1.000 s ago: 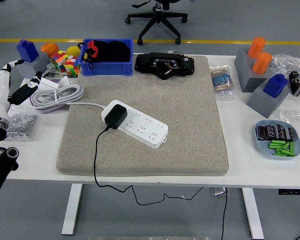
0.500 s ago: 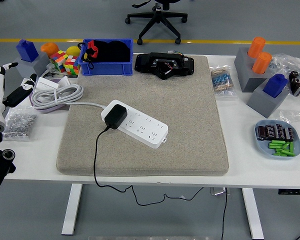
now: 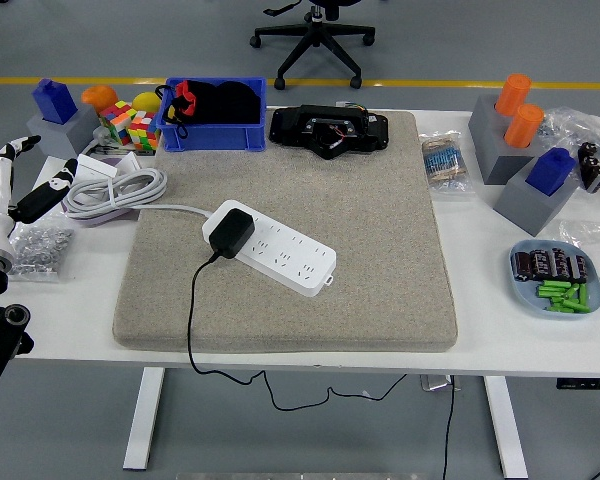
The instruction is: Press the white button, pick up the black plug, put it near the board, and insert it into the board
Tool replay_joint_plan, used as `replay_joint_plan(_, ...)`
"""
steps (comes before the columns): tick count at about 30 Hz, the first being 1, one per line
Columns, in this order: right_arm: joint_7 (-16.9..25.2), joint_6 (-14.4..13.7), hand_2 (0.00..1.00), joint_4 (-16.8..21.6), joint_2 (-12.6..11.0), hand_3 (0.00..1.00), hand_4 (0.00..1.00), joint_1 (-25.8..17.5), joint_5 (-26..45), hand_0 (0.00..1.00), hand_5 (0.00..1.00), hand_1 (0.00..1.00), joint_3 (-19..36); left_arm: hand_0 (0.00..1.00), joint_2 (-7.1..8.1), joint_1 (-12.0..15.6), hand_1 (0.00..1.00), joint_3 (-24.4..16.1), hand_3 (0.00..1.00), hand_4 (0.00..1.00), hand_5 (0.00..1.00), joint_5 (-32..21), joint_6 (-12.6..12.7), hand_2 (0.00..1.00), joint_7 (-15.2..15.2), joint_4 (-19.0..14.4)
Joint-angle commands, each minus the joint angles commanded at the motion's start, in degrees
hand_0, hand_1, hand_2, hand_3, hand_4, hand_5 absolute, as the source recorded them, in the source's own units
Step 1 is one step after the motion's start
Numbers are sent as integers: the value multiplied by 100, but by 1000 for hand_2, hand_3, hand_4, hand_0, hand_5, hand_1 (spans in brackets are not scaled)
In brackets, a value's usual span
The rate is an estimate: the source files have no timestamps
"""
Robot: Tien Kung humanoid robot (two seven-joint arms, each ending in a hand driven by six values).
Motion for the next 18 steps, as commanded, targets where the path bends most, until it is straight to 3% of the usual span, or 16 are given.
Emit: replay_joint_plan(18,-29,24,617,-5,42,600,676,27,-17,634,453,635,49,950,5,57,914,-13,825,772,493,-6,19,857,38,-32)
